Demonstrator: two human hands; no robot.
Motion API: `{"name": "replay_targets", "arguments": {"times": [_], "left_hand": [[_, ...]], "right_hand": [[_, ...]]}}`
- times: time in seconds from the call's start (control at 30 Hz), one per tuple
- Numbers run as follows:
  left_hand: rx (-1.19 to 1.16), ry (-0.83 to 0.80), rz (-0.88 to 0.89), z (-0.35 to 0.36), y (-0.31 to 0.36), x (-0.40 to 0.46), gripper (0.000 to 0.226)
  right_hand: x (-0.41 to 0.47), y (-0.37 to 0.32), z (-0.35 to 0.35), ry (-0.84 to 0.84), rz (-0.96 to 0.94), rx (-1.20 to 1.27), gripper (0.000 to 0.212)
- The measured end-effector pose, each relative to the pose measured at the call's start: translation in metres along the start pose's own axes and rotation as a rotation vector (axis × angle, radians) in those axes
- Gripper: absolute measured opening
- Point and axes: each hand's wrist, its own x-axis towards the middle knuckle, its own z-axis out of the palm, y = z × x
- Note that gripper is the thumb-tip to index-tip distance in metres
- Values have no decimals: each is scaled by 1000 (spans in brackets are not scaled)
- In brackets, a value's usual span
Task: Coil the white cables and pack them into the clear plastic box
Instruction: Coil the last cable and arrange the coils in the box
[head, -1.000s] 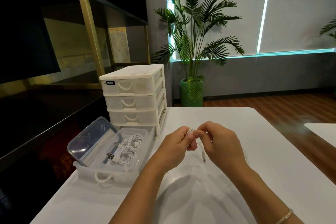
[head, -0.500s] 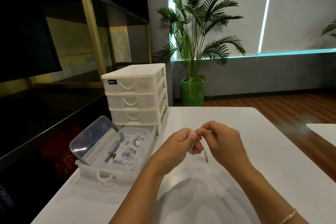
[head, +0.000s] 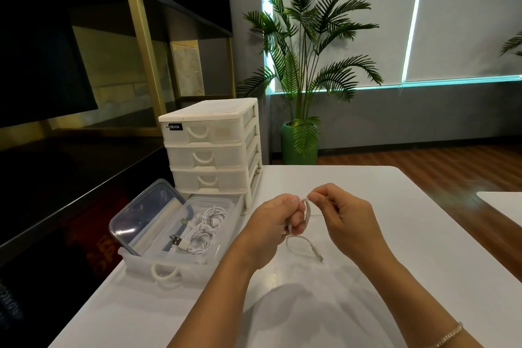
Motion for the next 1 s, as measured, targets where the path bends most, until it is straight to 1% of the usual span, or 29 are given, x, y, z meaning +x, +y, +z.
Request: {"name": "replay_targets", "arguments": {"times": [0.1,0.2,0.27,0.37,0.5,0.67,0.77,0.83,1.0], "left_hand": [[-214,37,6,0,1,0,35],[-470,41,-8,1,5,1,33],[-620,44,-41,-1,5,3,33],[-836,42,-96,-3,4,4,33],[-1056,50,-128,-6,2,7,32],[-1164,44,-136,-1,6,3,32],[-1213,105,-135,-1,4,5,29],[-1209,155,-128,-4,3,7,28],[-1117,259,-96,-3,2,8,29]], "right_hand": [[0,2,0,5,-4,-13,19],[0,2,3,-30,-43,-47,24],[-2,1,3,-61,-58,-110,29],[-3,2,4,-93,-98,-197,31],[-4,1,7,-176,-115,-281,35],[-3,0,6,-225,-101,-300,35],[-4,1,7,-277,-105,-358,36],[-4,1,8,-298,-110,-403,36],[-5,-1,9,-282,-145,-475,35]]}}
